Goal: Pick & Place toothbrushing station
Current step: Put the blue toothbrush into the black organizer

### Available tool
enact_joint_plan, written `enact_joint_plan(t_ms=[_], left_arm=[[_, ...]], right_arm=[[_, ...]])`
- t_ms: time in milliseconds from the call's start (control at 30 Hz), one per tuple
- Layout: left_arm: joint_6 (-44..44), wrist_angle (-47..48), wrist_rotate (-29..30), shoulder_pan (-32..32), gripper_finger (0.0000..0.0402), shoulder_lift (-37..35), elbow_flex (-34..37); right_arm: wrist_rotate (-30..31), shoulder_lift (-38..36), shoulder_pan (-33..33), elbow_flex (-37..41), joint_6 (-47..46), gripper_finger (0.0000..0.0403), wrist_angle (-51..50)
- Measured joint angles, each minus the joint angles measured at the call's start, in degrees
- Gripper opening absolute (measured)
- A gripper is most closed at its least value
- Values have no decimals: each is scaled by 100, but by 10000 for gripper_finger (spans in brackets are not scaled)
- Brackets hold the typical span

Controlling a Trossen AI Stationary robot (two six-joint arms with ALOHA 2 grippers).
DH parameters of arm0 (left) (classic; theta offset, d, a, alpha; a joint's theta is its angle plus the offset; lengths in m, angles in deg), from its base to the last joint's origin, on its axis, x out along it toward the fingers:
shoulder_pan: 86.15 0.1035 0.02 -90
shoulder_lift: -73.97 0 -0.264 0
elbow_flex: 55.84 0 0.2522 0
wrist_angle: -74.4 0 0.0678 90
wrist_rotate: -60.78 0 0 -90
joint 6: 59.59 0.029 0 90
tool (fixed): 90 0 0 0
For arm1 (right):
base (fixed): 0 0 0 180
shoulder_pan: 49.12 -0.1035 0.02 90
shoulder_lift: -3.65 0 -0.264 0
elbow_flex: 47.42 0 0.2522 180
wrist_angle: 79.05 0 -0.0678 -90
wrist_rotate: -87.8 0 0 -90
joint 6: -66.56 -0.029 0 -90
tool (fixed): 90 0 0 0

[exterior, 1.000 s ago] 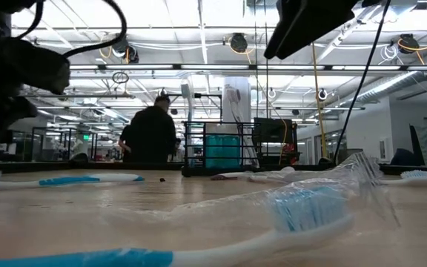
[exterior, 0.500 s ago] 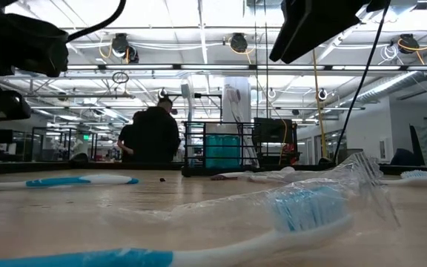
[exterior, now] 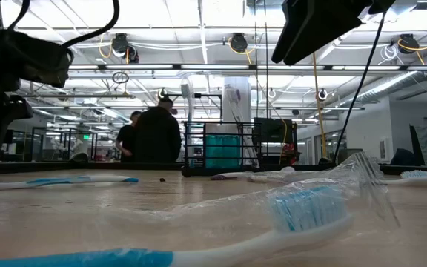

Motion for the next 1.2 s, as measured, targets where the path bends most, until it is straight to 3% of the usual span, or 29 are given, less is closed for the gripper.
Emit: enact_joint_plan(t_ms=[633, 967, 1200], left_arm=[[-273, 462, 115, -168, 143, 90, -35], [54, 201, -58, -94, 143, 815, -82], [48, 212, -59, -94, 131, 772, -57]], right_arm=[[0, 0, 0, 0, -1, 260, -42], [-1, 0, 0, 0, -8, 260, -53], [-1, 0, 0, 0, -86, 260, -108]])
